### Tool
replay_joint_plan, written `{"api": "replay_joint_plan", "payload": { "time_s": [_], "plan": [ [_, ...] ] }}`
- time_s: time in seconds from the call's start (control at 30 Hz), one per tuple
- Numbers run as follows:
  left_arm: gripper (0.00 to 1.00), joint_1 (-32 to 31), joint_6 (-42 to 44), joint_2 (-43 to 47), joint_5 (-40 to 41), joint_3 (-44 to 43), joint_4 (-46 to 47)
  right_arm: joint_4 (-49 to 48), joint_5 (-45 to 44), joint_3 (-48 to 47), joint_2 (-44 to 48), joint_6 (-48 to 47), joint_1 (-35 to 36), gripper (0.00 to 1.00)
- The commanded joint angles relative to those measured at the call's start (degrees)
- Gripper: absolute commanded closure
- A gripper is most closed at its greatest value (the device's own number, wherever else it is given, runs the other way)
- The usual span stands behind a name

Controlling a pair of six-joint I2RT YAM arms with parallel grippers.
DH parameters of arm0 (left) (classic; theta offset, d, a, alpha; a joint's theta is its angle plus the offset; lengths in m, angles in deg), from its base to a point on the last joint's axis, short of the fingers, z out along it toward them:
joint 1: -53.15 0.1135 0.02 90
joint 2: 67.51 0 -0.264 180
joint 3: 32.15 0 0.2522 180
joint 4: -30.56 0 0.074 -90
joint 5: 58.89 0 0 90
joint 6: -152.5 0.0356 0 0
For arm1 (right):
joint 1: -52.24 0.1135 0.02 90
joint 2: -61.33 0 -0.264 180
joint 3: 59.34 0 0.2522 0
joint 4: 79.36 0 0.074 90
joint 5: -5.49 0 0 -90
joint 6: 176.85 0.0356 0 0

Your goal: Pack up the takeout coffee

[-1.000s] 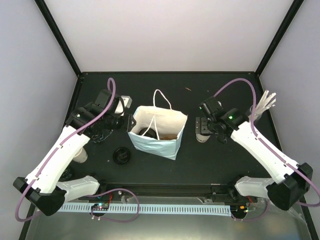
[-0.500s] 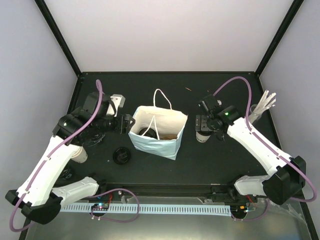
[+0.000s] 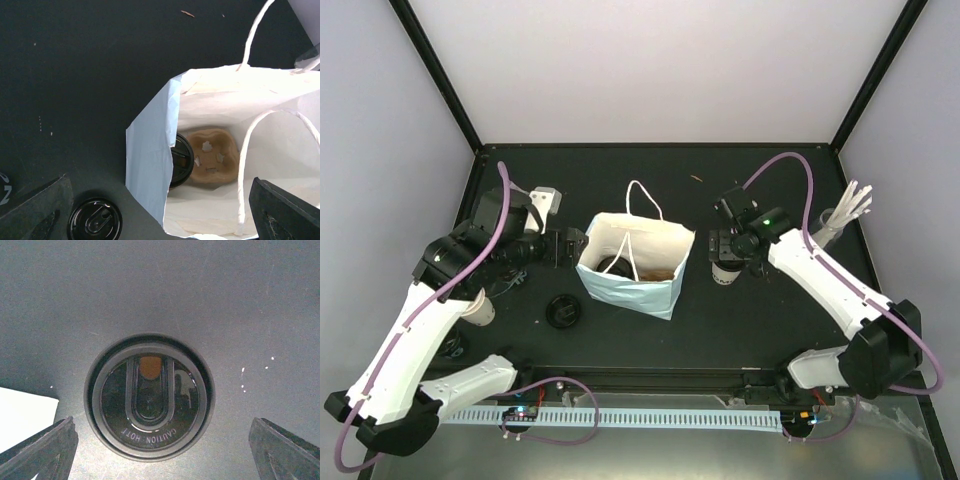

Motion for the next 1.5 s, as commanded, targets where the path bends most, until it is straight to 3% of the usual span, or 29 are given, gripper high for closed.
{"api": "replay_joint_plan", "payload": {
  "time_s": [0.0, 0.7, 1.47],
  "plan": [
    [0.01, -0.11, 0.71, 1.13, 2.0, -1.27, 0.99, -1.45, 1.01, -0.14, -1.44, -0.47, -1.51, 0.05],
    [0.01, -0.06, 0.89, 0.89, 3.1, -0.88, 0.83, -2.44, 3.56, -2.42, -7.76, 0.29, -3.33, 0.12],
    [0.01, 0.05, 1.15, 0.94, 3.89, -0.18, 0.93, -1.75, 4.33, -1.95, -7.31, 1.04, -3.63, 0.22]
  ]
}}
